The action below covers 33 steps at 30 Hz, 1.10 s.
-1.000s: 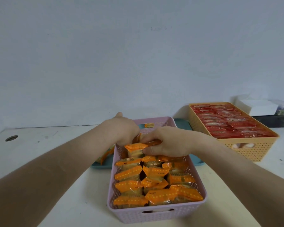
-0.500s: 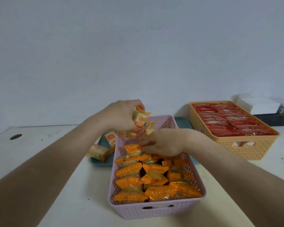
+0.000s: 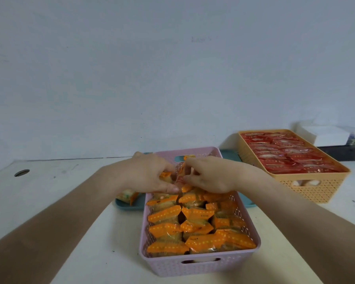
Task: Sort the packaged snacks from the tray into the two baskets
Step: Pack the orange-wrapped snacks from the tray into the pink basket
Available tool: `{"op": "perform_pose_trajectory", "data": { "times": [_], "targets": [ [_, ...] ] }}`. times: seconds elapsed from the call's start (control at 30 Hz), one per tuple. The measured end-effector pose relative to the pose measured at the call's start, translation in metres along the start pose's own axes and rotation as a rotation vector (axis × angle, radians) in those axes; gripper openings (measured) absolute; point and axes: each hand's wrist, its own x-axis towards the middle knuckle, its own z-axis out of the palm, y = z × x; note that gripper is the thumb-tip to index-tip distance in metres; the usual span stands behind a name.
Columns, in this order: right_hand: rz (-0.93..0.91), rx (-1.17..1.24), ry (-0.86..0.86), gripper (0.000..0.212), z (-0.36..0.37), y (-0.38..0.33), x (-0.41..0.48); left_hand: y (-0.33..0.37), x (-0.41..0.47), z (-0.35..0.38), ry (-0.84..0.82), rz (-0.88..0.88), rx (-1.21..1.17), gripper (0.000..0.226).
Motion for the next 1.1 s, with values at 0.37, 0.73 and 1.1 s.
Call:
{"op": "perform_pose_trajectory", "data": {
  "times": [0.37, 0.73, 1.1],
  "targets": [
    [0.053, -0.034, 0.195, 0.025, -0.011, 0.013, 0.007, 0.0, 0.014, -0.011, 0.018, -0.015, -0.193, 0.068],
    [0.017, -0.172, -0.003, 0.045, -0.005, 0.01, 0.041, 0.017, 0.061, -0.011, -0.133, -0.224, 0.04, 0.038],
    [0.074, 0.011, 0.3, 0.029, -0.01, 0.03, 0.024, 0.014, 0.076, 0.005, 0.006, -0.323, -0.127, 0.026]
  ]
}}
